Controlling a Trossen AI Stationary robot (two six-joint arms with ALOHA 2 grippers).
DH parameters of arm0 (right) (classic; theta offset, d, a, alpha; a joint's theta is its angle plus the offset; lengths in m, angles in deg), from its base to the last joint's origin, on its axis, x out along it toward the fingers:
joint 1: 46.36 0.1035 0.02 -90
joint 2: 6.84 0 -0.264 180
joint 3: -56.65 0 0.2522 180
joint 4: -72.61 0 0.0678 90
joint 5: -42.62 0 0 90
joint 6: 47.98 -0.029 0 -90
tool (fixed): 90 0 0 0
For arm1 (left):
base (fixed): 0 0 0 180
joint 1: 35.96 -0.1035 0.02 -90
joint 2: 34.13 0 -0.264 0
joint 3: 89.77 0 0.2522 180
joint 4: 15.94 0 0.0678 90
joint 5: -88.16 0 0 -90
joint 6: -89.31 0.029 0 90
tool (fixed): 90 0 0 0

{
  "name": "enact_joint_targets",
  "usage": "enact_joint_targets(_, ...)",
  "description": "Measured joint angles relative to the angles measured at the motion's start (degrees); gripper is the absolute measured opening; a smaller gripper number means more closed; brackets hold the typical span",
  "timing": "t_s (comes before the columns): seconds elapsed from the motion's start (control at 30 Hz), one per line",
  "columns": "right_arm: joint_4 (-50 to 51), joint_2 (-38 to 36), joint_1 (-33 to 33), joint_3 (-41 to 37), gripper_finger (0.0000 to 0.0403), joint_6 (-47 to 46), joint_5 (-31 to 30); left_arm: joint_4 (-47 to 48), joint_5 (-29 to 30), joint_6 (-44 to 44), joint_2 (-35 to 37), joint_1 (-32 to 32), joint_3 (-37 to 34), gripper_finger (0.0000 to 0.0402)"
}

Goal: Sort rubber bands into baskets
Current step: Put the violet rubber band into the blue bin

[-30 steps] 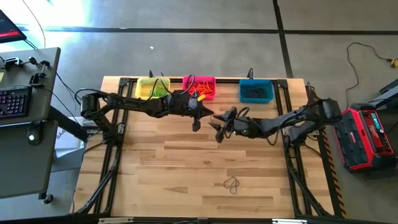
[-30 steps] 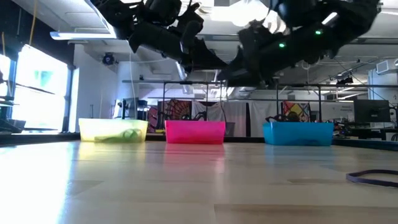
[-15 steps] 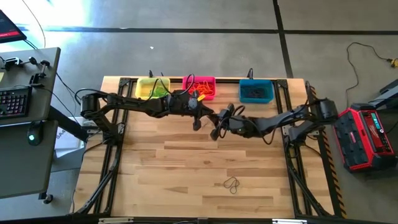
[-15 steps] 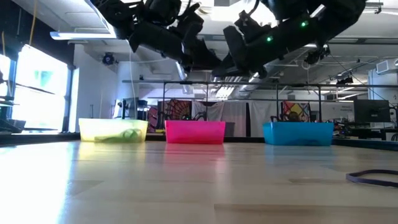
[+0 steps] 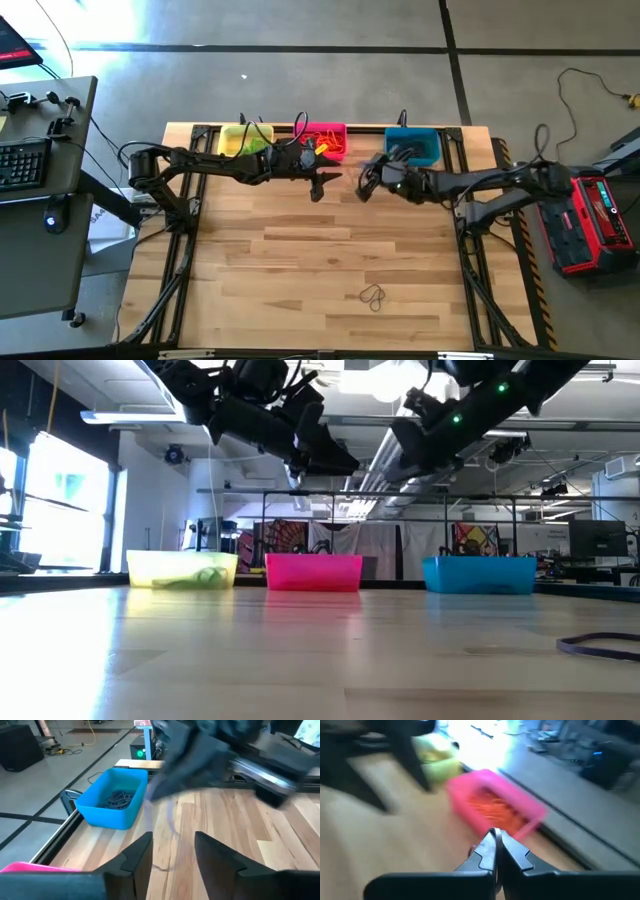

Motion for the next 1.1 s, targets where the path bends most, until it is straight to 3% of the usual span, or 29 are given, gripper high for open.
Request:
enact_joint_targets(0.27, 12.0, -7.7, -9.9, 0.0, 0.0000, 4.5, -6.1, -0.7, -0.8, 0.0, 0.0, -0.4, 0.0, 0.0155)
enact_joint_targets(0.4, 16.0, -8.8, -15.9, 0.0, 0.0000, 6.1, -7.9, -7.6, -4.1, -1.5, -0.1, -0.3, -2.6, 0.0155)
enact_joint_targets(0.63, 11.7, -8.8, -26.9, -4.9, 0.0000, 8.4, -7.0, -22.9, -4.1, -3.6, -0.1, -0.3, -10.5, 0.0155)
enact_joint_targets(0.87, 4.8, -8.8, -35.5, -9.3, 0.0000, 11.8, -5.4, -25.5, -4.0, -6.6, -0.1, -0.3, -13.9, 0.0155)
enact_joint_targets(1.1, 2.9, -8.8, -38.8, -9.3, 0.0000, 11.3, -5.5, -25.9, -3.8, -7.7, -0.1, -0.3, -15.7, 0.0155)
